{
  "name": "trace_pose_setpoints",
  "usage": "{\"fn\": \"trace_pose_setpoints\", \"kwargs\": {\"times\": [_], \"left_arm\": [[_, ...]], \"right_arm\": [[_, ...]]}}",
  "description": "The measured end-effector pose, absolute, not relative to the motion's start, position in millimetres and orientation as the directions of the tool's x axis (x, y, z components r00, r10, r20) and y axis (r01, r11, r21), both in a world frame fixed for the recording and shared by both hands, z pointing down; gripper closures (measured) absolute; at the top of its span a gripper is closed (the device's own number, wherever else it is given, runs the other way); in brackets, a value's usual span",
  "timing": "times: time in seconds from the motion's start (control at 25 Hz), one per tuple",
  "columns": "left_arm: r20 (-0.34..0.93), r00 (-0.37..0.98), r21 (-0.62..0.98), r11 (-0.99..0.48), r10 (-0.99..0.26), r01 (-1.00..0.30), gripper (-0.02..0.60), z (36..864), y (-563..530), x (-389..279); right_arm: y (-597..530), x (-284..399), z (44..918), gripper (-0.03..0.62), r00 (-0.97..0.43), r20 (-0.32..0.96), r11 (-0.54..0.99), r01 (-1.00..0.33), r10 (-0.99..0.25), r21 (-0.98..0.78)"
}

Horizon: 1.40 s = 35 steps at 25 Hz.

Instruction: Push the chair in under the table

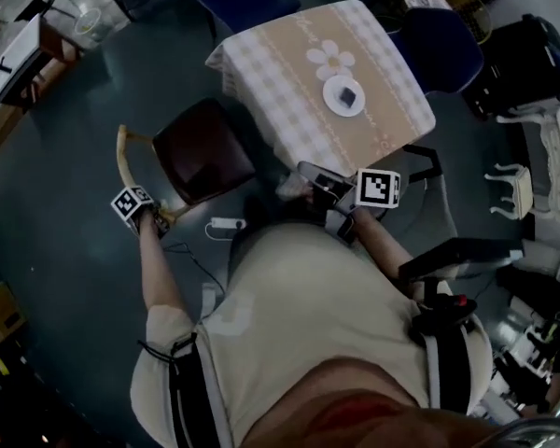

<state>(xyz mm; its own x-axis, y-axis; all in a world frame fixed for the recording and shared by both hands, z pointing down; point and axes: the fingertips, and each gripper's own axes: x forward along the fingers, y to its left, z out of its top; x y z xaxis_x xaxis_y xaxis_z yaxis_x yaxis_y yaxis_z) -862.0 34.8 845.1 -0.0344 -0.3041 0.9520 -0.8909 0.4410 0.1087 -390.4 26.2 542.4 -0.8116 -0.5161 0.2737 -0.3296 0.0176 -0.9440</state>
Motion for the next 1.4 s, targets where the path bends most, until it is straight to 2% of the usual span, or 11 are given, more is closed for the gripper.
{"fn": "trace_pose_setpoints", "kwargs": {"times": [0.12, 0.24, 0.28, 0.4, 0.52, 0.68, 0.76, 0.92, 1.12, 1.2, 1.4], "left_arm": [[0.920, -0.130, 0.040, 0.419, -0.370, -0.907, 0.563, 829.4, 5.7, -864.4], [0.925, -0.108, 0.083, 0.473, -0.363, -0.877, 0.557, 782.6, 18.5, -846.1], [0.921, -0.111, 0.093, 0.487, -0.374, -0.868, 0.527, 777.7, 20.3, -848.9], [0.892, -0.073, 0.161, 0.466, -0.445, -0.870, 0.376, 784.5, 0.4, -853.9], [0.898, 0.048, 0.264, 0.449, -0.437, -0.854, 0.339, 809.9, -1.6, -849.3], [0.956, 0.028, 0.189, 0.540, -0.292, -0.820, 0.341, 826.5, 53.7, -872.2], [0.962, 0.049, 0.189, 0.531, -0.267, -0.826, 0.372, 829.5, 55.0, -865.1], [0.958, 0.100, 0.233, 0.526, -0.269, -0.818, 0.418, 845.3, 42.5, -855.0], [0.945, 0.130, 0.281, 0.540, -0.300, -0.794, 0.439, 852.7, 39.1, -855.4], [0.943, 0.134, 0.286, 0.537, -0.305, -0.794, 0.442, 854.1, 36.5, -854.8], [0.967, 0.225, 0.254, 0.448, -0.118, -0.857, 0.453, 871.0, 47.2, -831.8]], "right_arm": [[26.8, -366.5, 532.4, 0.582, -0.772, 0.264, 0.030, -0.343, -0.577, -0.939], [27.3, -372.0, 540.7, 0.582, -0.779, 0.303, 0.016, -0.372, -0.549, -0.928], [27.2, -379.5, 543.8, 0.582, -0.790, 0.311, 0.016, -0.376, -0.527, -0.927], [23.7, -398.1, 541.8, 0.582, -0.812, 0.322, 0.070, -0.404, -0.486, -0.912], [23.3, -419.5, 535.9, 0.582, -0.838, 0.296, 0.117, -0.387, -0.458, -0.915], [29.8, -430.5, 538.0, 0.582, -0.862, 0.325, 0.117, -0.396, -0.390, -0.911], [31.0, -419.9, 542.7, 0.582, -0.844, 0.358, 0.095, -0.426, -0.399, -0.900], [32.1, -402.0, 546.8, 0.582, -0.805, 0.379, 0.045, -0.446, -0.457, -0.894], [44.3, -381.6, 558.0, 0.582, -0.731, 0.467, -0.072, -0.502, -0.498, -0.862], [43.4, -384.3, 557.1, 0.582, -0.740, 0.443, -0.067, -0.478, -0.507, -0.876], [42.2, -394.4, 557.1, 0.582, -0.766, 0.403, -0.048, -0.440, -0.501, -0.897]]}}
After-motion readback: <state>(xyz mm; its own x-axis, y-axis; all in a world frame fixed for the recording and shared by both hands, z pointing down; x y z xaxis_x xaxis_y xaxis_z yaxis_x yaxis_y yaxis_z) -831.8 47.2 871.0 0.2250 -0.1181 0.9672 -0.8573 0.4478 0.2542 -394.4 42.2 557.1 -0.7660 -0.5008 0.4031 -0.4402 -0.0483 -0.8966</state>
